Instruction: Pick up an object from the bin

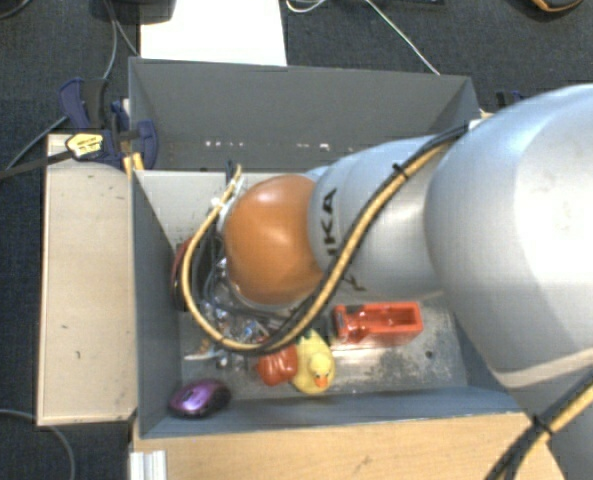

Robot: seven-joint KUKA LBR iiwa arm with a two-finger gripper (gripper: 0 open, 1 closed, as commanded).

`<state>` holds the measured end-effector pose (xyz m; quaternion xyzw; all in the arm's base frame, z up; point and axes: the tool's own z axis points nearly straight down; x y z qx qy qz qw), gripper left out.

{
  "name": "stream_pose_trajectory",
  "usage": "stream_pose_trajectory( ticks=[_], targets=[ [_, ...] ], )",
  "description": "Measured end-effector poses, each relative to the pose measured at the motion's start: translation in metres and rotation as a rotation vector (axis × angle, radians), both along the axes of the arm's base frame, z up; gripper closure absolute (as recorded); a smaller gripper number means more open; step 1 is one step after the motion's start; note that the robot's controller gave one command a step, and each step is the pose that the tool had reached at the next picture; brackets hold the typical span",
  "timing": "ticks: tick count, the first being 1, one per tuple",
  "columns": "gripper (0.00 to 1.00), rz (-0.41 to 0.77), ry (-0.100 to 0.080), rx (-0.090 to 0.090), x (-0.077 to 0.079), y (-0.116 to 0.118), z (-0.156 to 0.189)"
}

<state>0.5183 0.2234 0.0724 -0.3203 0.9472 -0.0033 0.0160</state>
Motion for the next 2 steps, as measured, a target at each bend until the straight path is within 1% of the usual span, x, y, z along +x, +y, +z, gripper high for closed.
stream_pose_trajectory(
  ticks=[1,2],
  targets=[
    [1.00,0.000,0.004,-0.001,-0.002,-0.001,0.010],
    [1.00,-0.001,0.009,-0.004,-0.003,-0.001,0.030]
  ],
)
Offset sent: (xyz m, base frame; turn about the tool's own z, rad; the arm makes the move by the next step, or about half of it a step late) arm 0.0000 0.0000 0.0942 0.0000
